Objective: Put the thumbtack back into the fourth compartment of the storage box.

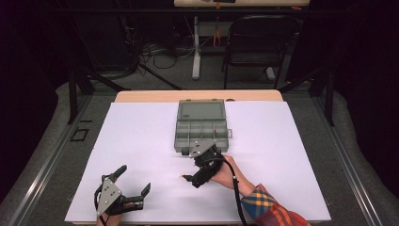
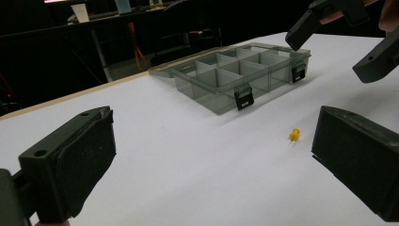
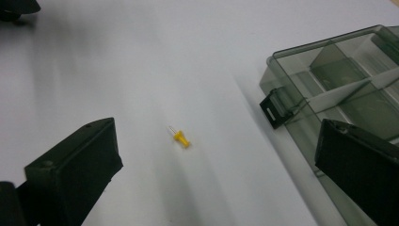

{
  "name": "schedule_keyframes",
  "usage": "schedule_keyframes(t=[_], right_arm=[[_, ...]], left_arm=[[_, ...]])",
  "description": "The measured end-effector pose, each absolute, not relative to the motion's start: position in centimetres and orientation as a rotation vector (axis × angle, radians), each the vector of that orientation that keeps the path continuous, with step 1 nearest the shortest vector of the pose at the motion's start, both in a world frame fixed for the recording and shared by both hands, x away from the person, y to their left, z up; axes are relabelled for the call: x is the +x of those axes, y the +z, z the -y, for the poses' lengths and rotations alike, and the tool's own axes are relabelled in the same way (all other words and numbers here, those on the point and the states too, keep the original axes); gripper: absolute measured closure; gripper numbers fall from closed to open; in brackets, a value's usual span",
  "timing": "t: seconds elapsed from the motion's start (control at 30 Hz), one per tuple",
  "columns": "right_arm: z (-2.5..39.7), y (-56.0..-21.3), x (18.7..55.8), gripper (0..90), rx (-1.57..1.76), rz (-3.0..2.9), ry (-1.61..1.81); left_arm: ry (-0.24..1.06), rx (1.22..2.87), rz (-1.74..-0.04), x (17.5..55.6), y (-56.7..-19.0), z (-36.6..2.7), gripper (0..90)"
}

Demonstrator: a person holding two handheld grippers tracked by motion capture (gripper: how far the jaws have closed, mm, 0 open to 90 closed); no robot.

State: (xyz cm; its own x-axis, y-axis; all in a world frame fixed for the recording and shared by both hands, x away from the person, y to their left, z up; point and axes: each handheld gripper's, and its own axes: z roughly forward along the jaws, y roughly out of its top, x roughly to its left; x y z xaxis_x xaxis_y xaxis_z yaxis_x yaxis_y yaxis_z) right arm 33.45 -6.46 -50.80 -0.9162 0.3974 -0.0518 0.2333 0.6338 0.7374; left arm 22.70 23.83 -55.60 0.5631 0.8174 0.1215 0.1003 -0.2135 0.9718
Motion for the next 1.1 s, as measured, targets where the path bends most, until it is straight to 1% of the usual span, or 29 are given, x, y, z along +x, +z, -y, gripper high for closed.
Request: schedule_keyframes(t=[0.2, 0.3, 0.33, 0.37, 0.4, 0.43, 0.47, 0.5, 0.6, 0.63, 0.67, 0.7, 0.77, 0.83, 0.87, 0.93, 0.97, 1.03, 1.07, 1.1], right_arm=[[5.6, -51.9, 33.3, 0.5, 0.483, -2.690, 1.131], [5.3, -52.3, 33.4, 6.7, 0.465, -2.706, 1.124], [5.3, -52.3, 33.4, 6.7, 0.465, -2.706, 1.124], [5.2, -52.7, 33.5, 12.4, 0.454, -2.715, 1.122], [5.2, -52.7, 33.5, 12.4, 0.454, -2.715, 1.122], [5.1, -52.8, 33.5, 15.4, 0.459, -2.717, 1.116], [4.9, -53.1, 33.6, 16.4, 0.452, -2.720, 1.114], [4.9, -53.2, 33.7, 19.8, 0.451, -2.724, 1.106], [4.6, -53.7, 33.9, 32.0, 0.445, -2.732, 1.091], [4.5, -54.0, 34.1, 40.6, 0.433, -2.747, 1.093], [4.5, -54.0, 34.1, 40.6, 0.433, -2.747, 1.093], [4.4, -54.4, 34.3, 49.0, 0.445, -2.758, 1.089], [4.3, -54.5, 34.4, 50.2, 0.441, -2.765, 1.087], [4.1, -54.9, 34.6, 56.3, 0.443, -2.779, 1.081], [4.0, -55.0, 34.7, 56.9, 0.438, -2.789, 1.084], [3.7, -55.3, 34.7, 62.8, 0.420, -2.797, 1.090], [3.7, -55.3, 34.7, 62.8, 0.420, -2.797, 1.090], [3.6, -55.4, 34.7, 66.7, 0.406, -2.802, 1.091], [3.5, -55.4, 34.6, 69.4, 0.409, -2.807, 1.086], [3.4, -55.5, 34.6, 74.5, 0.396, -2.812, 1.082]], left_arm=[[0.798, 1.672, -0.777, 22.7, -55.6, -23.9, 0.1], [0.797, 1.672, -0.776, 22.7, -55.6, -23.9, 0.1], [0.797, 1.672, -0.776, 22.7, -55.6, -23.9, 0.1], [0.798, 1.671, -0.776, 22.7, -55.6, -23.9, 0.1], [0.798, 1.671, -0.776, 22.7, -55.6, -23.9, 0.1], [0.798, 1.672, -0.777, 22.7, -55.6, -23.9, 0.1], [0.799, 1.672, -0.776, 22.7, -55.6, -23.9, 0.1], [0.797, 1.670, -0.777, 22.7, -55.6, -23.9, 0.1], [0.799, 1.672, -0.776, 22.7, -55.6, -23.9, 0.1], [0.799, 1.672, -0.776, 22.7, -55.6, -23.9, 0.1], [0.799, 1.669, -0.778, 22.7, -55.6, -23.9, 0.1], [0.799, 1.666, -0.780, 22.7, -55.6, -23.9, 0.1], [0.797, 1.665, -0.783, 22.7, -55.6, -23.9, 0.1], [0.797, 1.665, -0.783, 22.7, -55.6, -23.9, 0.1], [0.797, 1.666, -0.782, 22.7, -55.6, -23.9, 0.1], [0.798, 1.664, -0.782, 22.7, -55.6, -23.9, 0.1], [0.798, 1.664, -0.782, 22.7, -55.6, -23.9, 0.1], [0.796, 1.664, -0.784, 22.7, -55.6, -23.9, 0.1], [0.797, 1.664, -0.784, 22.7, -55.6, -23.9, 0.1], [0.797, 1.664, -0.784, 22.7, -55.6, -23.9, 0.1]])
